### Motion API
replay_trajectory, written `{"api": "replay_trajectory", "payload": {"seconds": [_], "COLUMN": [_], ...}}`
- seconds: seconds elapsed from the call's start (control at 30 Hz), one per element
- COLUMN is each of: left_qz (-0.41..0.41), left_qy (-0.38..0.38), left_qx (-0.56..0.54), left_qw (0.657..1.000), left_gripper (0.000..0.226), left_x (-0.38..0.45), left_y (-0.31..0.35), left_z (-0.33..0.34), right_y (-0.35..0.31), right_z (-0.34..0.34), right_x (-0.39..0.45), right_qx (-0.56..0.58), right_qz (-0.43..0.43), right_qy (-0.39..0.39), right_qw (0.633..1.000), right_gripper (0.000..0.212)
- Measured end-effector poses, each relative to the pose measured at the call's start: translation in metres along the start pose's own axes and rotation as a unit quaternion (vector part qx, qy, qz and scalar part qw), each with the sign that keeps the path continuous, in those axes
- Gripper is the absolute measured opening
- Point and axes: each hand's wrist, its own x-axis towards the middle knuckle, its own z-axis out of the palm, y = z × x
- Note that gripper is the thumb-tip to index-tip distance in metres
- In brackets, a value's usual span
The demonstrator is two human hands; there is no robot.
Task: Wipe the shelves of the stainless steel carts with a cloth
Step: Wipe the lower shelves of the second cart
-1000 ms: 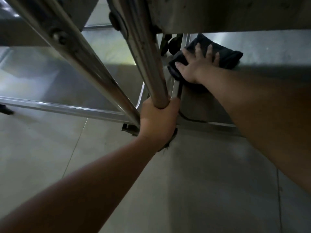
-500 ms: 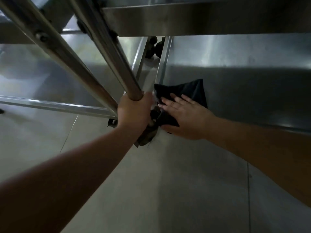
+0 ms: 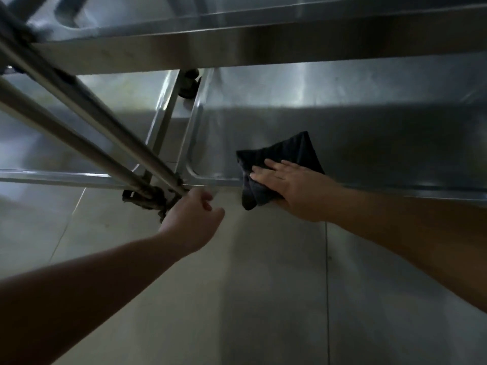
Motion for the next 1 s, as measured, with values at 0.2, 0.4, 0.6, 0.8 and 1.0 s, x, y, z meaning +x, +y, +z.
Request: {"api": "replay_trajectory", "payload": {"seconds": [0.2,0.4,0.6,0.8,1.0], "left_qz": [0.246,0.292,0.327,0.373,0.428], "left_qy": [0.050,-0.024,0.013,0.012,-0.005], "left_qx": [0.128,0.248,0.265,0.242,0.233], "left_qw": [0.959,0.924,0.907,0.896,0.873], "left_gripper": [0.070,0.094,0.099,0.099,0.100], "left_x": [0.002,0.004,0.006,-0.006,-0.021], "left_y": [0.054,0.066,0.084,0.120,0.159], "left_z": [0.024,0.061,0.084,0.106,0.135], "right_y": [0.037,0.078,0.127,0.164,0.191], "right_z": [-0.010,-0.013,-0.017,-0.035,-0.052], "right_x": [-0.047,-0.101,-0.165,-0.239,-0.302], "right_qx": [0.035,0.021,0.005,0.008,0.023], "right_qz": [0.036,0.045,0.049,0.097,0.166], "right_qy": [0.002,0.007,0.020,0.014,0.001], "right_qw": [0.999,0.999,0.999,0.995,0.986], "right_gripper": [0.067,0.066,0.070,0.074,0.075]}}
